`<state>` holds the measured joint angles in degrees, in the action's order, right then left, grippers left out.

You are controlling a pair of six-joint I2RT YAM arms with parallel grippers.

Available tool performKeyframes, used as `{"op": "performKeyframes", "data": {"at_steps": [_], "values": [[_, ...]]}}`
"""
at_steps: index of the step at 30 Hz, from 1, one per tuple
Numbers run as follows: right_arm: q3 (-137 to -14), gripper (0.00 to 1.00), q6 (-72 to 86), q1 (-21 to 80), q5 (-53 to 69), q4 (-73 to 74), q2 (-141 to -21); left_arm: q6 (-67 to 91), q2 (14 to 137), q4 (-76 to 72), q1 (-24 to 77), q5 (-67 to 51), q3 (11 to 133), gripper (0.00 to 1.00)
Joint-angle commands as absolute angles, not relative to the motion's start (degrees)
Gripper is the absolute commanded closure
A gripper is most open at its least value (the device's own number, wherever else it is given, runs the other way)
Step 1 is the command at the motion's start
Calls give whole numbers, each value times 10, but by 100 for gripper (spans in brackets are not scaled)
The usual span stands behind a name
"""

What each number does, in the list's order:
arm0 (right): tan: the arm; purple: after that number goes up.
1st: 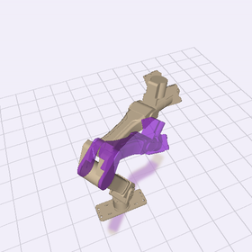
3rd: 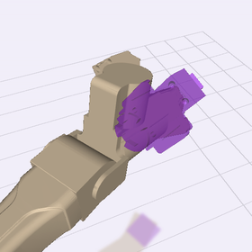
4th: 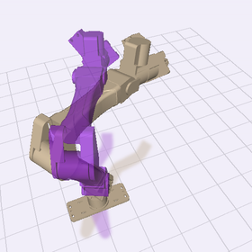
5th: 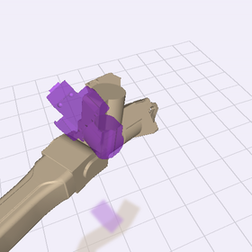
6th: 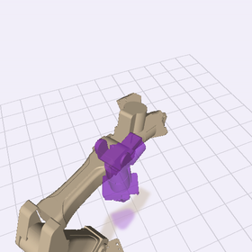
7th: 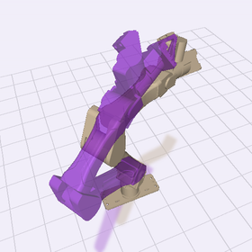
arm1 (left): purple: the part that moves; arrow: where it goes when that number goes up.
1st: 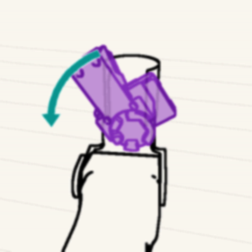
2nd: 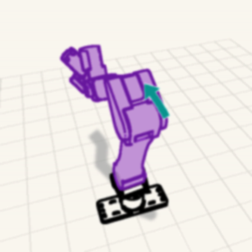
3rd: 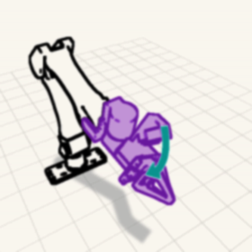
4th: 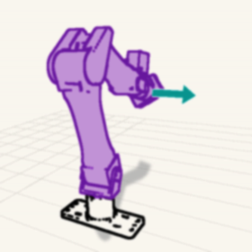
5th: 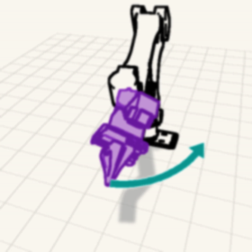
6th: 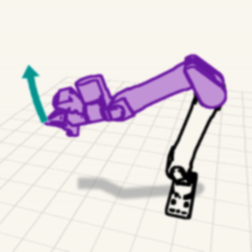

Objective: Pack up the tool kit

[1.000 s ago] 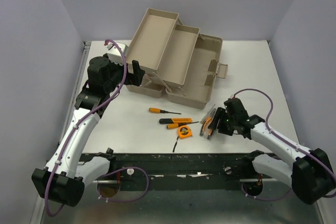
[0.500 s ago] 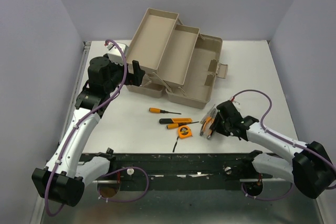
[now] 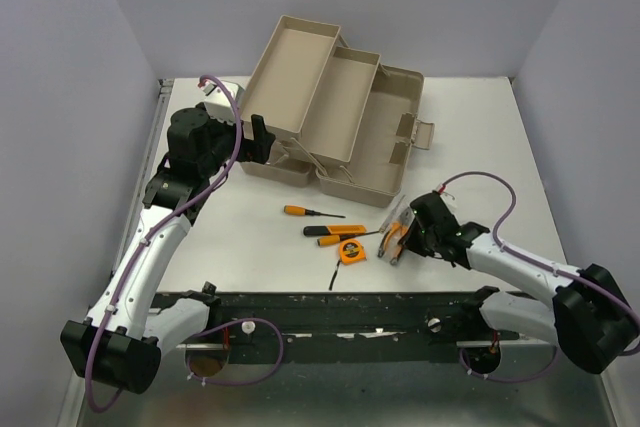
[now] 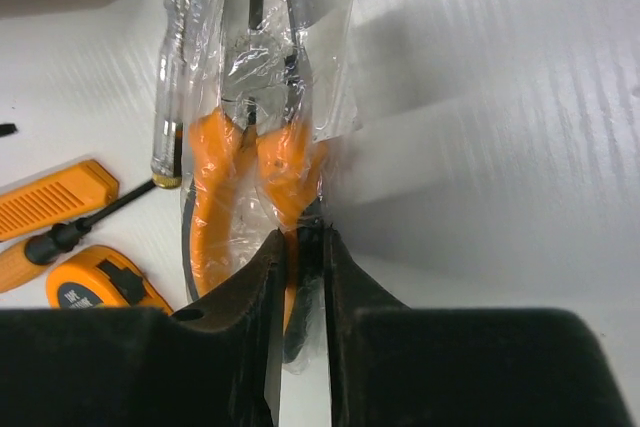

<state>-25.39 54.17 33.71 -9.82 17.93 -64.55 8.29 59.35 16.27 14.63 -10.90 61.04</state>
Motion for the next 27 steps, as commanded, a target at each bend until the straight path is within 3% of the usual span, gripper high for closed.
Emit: {"op": "performKeyframes", "data": {"at_steps": [1,9,15,19,27], "values": [[-243,100,554,341,-127,254,-601,88,588,155,147,-95,607,1],[-284,100,553,343,-197,405,-402,86,561,146,146,-34,594,1],[-333,100,472,343,-234,365,-300,91,550,137,147,-28,587,1],[-433,100,391,342,-270,339,-383,93,551,137,147,-23,586,1],[-686,99,237,319,-254,338,-692,100,538,133,147,-25,581,1]]}}
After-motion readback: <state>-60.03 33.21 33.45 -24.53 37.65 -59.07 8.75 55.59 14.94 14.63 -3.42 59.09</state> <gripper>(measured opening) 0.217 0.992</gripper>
